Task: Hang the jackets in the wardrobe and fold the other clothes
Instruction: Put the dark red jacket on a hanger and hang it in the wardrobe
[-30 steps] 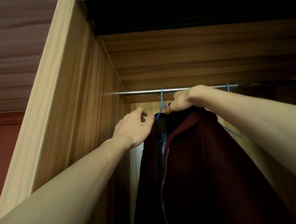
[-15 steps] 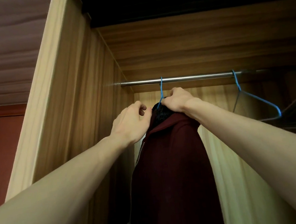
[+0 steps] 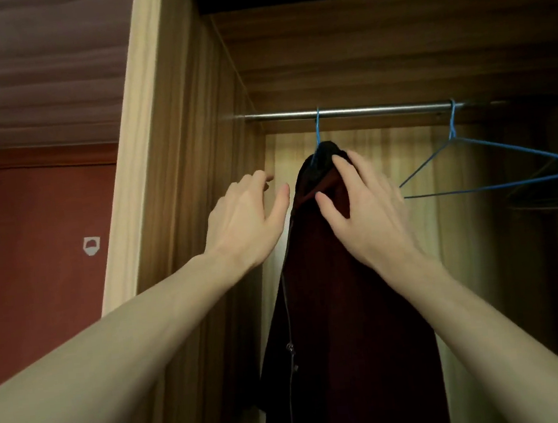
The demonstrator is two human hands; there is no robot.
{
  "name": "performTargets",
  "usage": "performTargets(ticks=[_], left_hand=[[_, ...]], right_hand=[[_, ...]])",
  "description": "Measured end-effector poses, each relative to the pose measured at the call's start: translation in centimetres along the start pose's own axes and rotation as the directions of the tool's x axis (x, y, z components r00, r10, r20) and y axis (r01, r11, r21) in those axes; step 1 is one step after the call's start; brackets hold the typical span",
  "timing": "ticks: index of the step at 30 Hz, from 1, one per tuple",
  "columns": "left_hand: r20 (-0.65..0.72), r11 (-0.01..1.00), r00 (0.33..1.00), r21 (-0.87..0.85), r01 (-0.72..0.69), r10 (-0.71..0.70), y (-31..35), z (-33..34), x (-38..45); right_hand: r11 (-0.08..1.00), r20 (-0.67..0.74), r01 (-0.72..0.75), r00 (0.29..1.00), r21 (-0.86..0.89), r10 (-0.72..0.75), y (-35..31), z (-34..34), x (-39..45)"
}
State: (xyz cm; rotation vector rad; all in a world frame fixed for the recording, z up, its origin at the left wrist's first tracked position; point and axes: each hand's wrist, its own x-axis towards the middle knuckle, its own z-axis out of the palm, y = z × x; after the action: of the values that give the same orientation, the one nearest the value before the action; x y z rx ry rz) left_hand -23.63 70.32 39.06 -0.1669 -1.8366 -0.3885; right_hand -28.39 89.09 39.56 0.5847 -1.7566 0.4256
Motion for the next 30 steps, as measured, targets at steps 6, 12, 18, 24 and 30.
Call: performTargets(ticks=[6,12,18,24,30], left_hand=[[0.036,0.997,0.999,-0.061,-0.036,0.038,0.1,-1.2,-6.0],[0.105,0.971,0.968,-0.107,-0.215,0.226,-1.1,-3.1,-12.5],[0.136,0.916,0.924,-0.242,-0.319,0.357,-2.8,-4.1,-19.7],[0.222,0.883,0.877,-0.312,-0.349,0.426,-2.2,-5.0,-25.9],[0.171,0.822,0.888,-0.482,-0.302,0.427,1.4,-6.5,-30.5]], right_hand=[[0.976,0.073,-0.02,0.997,-0.218,0.036,-1.5,-3.8,-7.5],[0.909,0.084,-0.155,0.976,-0.387,0.203,-5.0,-7.3,-16.1],[0.831,0.067,-0.235,0.949,-0.505,0.309,-9.2,-10.6,-23.4],[0.758,0.075,-0.284,0.913,-0.587,0.4,-13.0,-15.6,-29.6],[0.678,-0.004,-0.378,0.875,-0.63,0.484,-16.4,-20.4,-35.2]])
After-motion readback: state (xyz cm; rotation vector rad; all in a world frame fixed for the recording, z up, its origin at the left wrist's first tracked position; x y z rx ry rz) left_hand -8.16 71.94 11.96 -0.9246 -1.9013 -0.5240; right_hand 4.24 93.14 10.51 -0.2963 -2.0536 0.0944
